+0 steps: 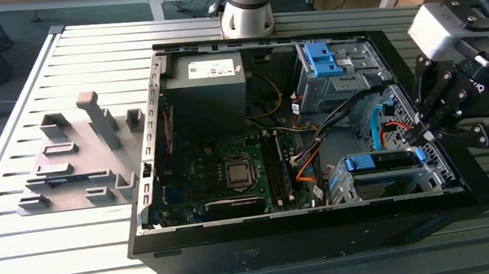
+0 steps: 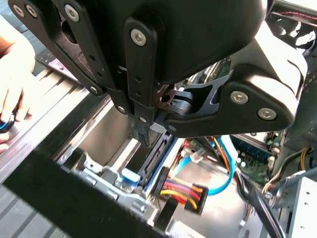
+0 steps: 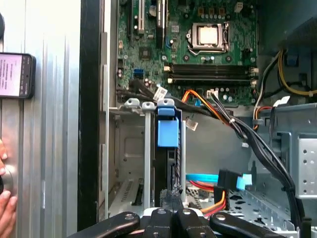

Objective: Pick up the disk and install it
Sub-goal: 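Insert the first disk wire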

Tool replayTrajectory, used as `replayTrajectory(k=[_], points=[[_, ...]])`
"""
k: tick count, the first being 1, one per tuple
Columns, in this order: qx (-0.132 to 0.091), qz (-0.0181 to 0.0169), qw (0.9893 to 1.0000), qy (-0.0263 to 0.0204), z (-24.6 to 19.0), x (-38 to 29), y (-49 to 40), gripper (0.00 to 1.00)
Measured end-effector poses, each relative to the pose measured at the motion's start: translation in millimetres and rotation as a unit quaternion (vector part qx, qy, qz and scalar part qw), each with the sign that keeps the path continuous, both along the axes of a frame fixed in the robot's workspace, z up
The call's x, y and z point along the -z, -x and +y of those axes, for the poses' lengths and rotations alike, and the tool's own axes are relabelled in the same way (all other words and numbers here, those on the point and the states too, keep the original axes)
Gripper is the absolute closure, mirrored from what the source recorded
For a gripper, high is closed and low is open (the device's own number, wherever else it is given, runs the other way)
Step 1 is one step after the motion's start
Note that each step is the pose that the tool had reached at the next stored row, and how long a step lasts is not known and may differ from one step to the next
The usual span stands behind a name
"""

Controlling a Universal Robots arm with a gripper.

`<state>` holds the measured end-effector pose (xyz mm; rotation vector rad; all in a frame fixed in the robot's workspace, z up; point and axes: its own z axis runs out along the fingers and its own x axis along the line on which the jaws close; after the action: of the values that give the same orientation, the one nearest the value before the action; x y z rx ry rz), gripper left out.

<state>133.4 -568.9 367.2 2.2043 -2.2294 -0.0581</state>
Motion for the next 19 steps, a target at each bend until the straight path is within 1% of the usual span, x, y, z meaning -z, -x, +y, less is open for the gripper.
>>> replayTrajectory(k=[2,3,7,8,10,13,16,17,19], points=[[0.000,0.0000,1.0000,0.0000,0.5,0.0,0.1,0.89],[-0.001,0.0000,1.0000,0.0001,1.5,0.0,0.0,0.89],[-0.003,0.0000,1.0000,0.0001,9.2,0.2,-0.4,0.89],[-0.004,0.0000,1.0000,0.0000,10.6,0.5,-0.6,0.89],[-0.007,0.0000,1.0000,-0.0001,11.8,1.3,-1.3,0.89],[-0.013,0.0001,0.9999,0.0004,11.9,2.0,-3.5,0.89],[-0.013,0.0019,0.9999,0.0021,12.2,2.2,-6.4,0.89],[-0.013,0.0034,0.9999,0.0028,13.0,2.2,-8.0,0.89],[-0.013,0.0056,0.9999,0.0040,16.1,2.5,-10.4,0.89]])
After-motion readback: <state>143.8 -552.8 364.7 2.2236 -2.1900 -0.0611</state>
